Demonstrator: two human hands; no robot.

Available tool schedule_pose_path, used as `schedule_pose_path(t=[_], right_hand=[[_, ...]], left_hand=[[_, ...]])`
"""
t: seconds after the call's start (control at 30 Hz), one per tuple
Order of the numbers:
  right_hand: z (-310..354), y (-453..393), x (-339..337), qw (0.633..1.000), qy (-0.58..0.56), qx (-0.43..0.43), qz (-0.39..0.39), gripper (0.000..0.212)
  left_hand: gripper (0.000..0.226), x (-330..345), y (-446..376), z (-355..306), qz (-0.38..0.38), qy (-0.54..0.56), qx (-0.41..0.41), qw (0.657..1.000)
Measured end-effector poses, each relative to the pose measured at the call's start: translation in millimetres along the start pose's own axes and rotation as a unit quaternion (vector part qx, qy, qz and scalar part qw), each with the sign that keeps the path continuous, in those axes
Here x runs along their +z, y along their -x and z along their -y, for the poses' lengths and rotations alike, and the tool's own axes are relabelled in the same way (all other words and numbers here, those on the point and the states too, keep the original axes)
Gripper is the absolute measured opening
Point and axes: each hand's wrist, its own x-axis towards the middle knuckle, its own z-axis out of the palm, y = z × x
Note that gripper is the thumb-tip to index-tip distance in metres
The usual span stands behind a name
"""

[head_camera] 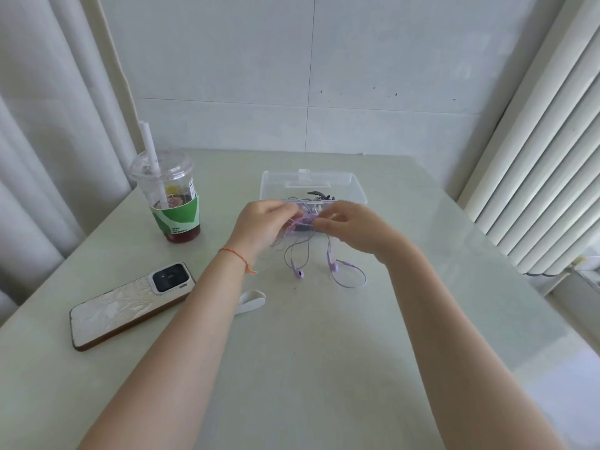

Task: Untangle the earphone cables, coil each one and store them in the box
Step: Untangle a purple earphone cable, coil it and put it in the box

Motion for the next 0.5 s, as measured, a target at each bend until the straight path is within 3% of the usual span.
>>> schedule_pose_path(t=[0.1, 0.17, 0.3, 0.4, 0.5], right_hand=[[7.8, -0.6, 5.9, 0.997, -0.053, -0.037, -0.040, 0.022], [11.0, -0.7, 5.3, 0.994, -0.061, -0.044, -0.085, 0.008], [13.6, 1.1, -4.8, 0.979, -0.116, -0.043, -0.161, 0.005], [17.3, 1.6, -3.5, 0.979, -0.121, -0.036, -0.161, 0.009], [20.4, 1.9, 0.9, 0.980, -0.131, -0.039, -0.148, 0.012]], left_hand=[[0.024, 6.5, 3.3, -2.7, 0.027, -0.064, 0.046, 0.997], [0.027, 6.4, 1.8, -0.4, 0.007, -0.111, 0.057, 0.992], [0.020, 1.4, -1.0, 5.5, -0.062, -0.204, 0.051, 0.976], [0.006, 4.4, 0.9, 4.7, 0.000, -0.272, 0.043, 0.961], [0.017, 8.5, 1.6, 4.2, 0.090, -0.315, 0.030, 0.944]])
